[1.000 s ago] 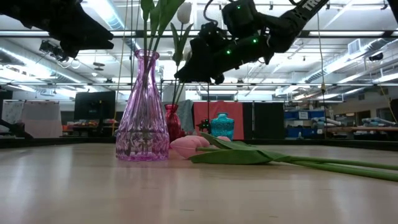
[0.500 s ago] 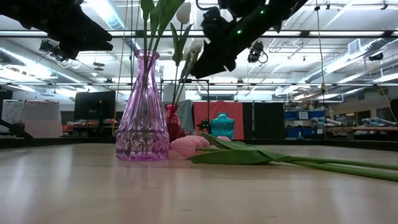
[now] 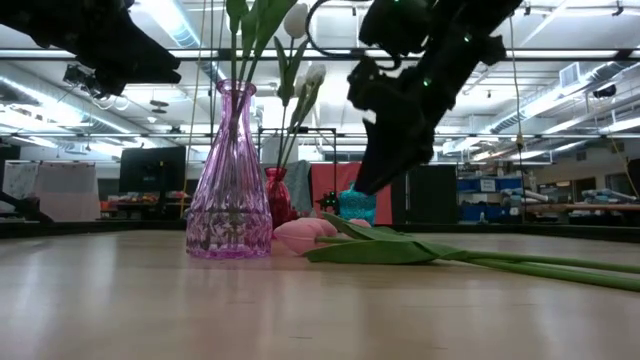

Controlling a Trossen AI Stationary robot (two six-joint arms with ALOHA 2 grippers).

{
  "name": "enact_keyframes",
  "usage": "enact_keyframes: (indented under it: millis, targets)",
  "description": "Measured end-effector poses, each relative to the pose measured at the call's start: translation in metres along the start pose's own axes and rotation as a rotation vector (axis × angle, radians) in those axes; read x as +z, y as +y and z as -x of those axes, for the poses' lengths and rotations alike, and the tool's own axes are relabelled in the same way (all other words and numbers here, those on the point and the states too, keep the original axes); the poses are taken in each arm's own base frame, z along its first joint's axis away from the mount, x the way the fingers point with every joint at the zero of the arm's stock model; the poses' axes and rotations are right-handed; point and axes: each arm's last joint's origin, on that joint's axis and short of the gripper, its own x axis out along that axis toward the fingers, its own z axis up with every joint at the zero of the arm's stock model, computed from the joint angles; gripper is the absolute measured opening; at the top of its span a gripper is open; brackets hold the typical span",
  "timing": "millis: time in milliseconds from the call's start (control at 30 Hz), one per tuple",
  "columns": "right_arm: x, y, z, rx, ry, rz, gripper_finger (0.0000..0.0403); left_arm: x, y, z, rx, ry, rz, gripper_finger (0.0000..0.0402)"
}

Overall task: Sort flowers into vase by color
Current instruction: Put the top pink tulip into the blue flower vase

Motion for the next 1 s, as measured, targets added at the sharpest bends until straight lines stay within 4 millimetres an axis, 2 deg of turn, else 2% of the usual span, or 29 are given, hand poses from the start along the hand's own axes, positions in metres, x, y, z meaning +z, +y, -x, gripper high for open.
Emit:
enact_keyframes:
  millis: [100,233,400,733,1000]
  targets:
    - [-0.008,0.01,-0.007,0.006,0.031,-0.035,0.0204,0.002,0.0,0.0,0.0,-0.015,0.007,0.0182]
    - [-0.015,0.018,-0.004,0.005,0.059,-0.098,0.0204,0.002,0.0,0.0,0.001,-0.017,0.008,0.0182]
    - [-0.019,0.023,-0.005,-0.005,0.062,-0.097,0.0204,0.002,0.0,0.0,0.002,-0.017,0.006,0.0182]
    - [-0.02,0.018,-0.029,-0.003,0.07,-0.085,0.0182,0.001,-0.001,0.0,-0.004,-0.011,0.004,0.0182]
    - [-0.023,0.016,-0.034,-0.013,0.097,-0.096,0.0141,0.001,-0.001,-0.001,-0.005,-0.007,0.0,0.0182]
